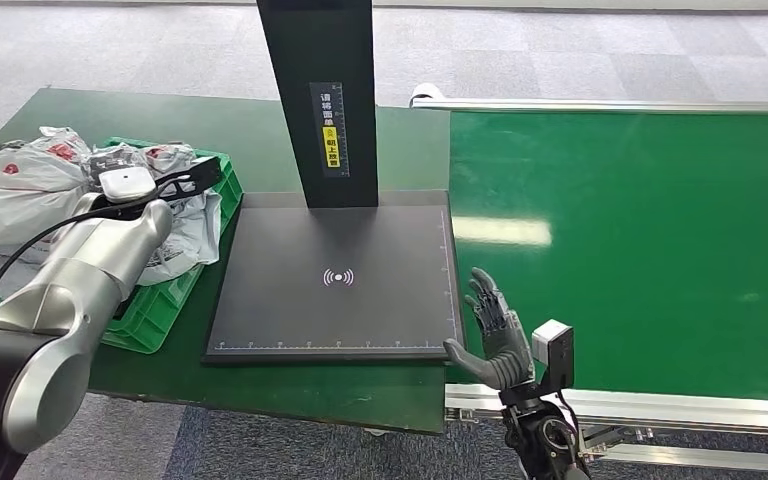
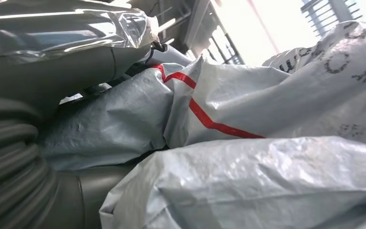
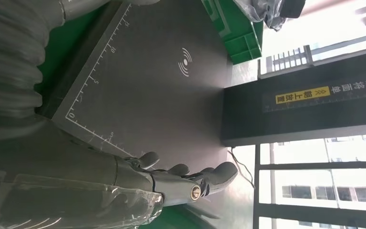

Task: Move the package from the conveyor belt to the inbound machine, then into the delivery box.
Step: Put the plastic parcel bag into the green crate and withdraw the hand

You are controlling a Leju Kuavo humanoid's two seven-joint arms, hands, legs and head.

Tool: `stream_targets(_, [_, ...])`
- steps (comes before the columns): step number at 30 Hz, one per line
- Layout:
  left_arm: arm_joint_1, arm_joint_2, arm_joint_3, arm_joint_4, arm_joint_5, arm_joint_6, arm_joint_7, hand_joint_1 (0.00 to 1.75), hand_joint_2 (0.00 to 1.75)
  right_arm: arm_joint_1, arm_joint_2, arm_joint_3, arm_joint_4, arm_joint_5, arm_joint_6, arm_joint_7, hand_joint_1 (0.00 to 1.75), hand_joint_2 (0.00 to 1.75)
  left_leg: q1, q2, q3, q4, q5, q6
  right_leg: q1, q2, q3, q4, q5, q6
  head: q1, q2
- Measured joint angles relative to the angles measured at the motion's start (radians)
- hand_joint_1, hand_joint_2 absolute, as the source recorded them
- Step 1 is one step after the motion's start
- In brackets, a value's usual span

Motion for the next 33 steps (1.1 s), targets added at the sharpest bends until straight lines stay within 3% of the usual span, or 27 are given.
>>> stream_targets(8, [0.019, 0.019, 0.082, 0.004, 0.034, 0.041, 0.001, 1.74, 1.75, -0.016, 0.006, 0.011, 0.027, 0.005, 0.000, 0.000, 0.00, 1.75, 0.000, 0.000, 0.000, 0.000, 0.000, 0.000, 0.000, 0.000, 0.000, 0.000, 0.000, 0.000, 0.000, 0.000])
stream_targets(9, [0.020, 0.020, 0.088, 0.004, 0.039, 0.045, 0.000, 1.60, 1.75, -0.017, 0.007, 0.011, 0.029, 0.005, 0.000, 0.000, 0.00, 1.75, 0.000, 0.000, 0.000, 0.000, 0.000, 0.000, 0.000, 0.000, 0.000, 0.000, 0.000, 0.000, 0.000, 0.000])
stream_targets(12, [0.024, 0.020, 0.115, 0.004, 0.069, 0.067, -0.005, 0.29, 1.75, -0.017, 0.007, 0.011, 0.034, 0.005, 0.001, 0.000, 0.00, 1.75, 0.000, 0.000, 0.000, 0.000, 0.000, 0.000, 0.000, 0.000, 0.000, 0.000, 0.000, 0.000, 0.000, 0.000])
stream_targets(13, [0.027, 0.020, 0.126, 0.004, 0.079, 0.079, -0.010, 0.00, 1.75, -0.017, 0.007, 0.011, 0.034, 0.005, 0.002, 0.000, 0.00, 1.75, 0.000, 0.000, 0.000, 0.000, 0.000, 0.000, 0.000, 0.000, 0.000, 0.000, 0.000, 0.000, 0.000, 0.000])
stream_targets(17, [0.048, 0.020, 0.161, 0.003, 0.082, 0.217, -0.066, 0.00, 1.75, -0.017, 0.007, 0.011, 0.034, 0.001, 0.005, 0.009, 0.00, 1.75, 0.000, 0.000, 0.001, 0.000, 0.000, 0.000, 0.000, 0.000, 0.000, 0.000, 0.000, 0.000, 0.000, 0.000])
stream_targets(24, [0.097, 0.029, 0.169, -0.019, 0.017, 0.691, -0.222, 0.00, 1.75, -0.014, 0.004, 0.016, 0.015, -0.025, 0.005, 0.033, 0.00, 1.75, 0.000, 0.000, 0.000, 0.000, 0.000, 0.000, 0.000, 0.000, 0.000, 0.000, 0.000, 0.000, 0.000, 0.000])
stream_targets(33, [0.118, 0.041, 0.181, -0.049, -0.035, 0.875, -0.313, 0.00, 1.75, -0.013, 0.003, 0.033, 0.014, -0.040, 0.000, 0.033, 0.00, 1.75, 0.000, 0.000, 0.000, 0.000, 0.000, 0.000, 0.000, 0.000, 0.000, 0.000, 0.000, 0.000, 0.000, 0.000])
